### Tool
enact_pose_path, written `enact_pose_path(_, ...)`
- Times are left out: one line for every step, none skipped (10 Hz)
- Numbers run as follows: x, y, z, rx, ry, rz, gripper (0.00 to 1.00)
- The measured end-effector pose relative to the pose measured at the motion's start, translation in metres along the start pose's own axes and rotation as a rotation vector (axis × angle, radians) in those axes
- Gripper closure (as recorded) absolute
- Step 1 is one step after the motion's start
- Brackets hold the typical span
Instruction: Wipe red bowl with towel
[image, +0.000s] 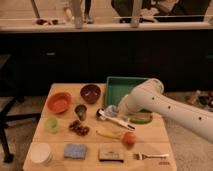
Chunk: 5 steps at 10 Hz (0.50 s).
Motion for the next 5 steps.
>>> enact_pose_path(-0.012,-0.003,0.005,0.001,-0.006,-0.009,1.00)
enact_pose_path(-0.025,-0.006,0.012,-0.001,-0.011,-0.022,1.00)
enact_pose_path(-0.036,-0.009,0.018,-0.003,-0.015,-0.031,1.00)
enact_pose_path(-0.044,-0.012,0.023,-0.005,-0.020,-0.036,1.00)
enact_pose_path(-0.052,-0.015,0.029,-0.007,-0.024,-0.040,1.00)
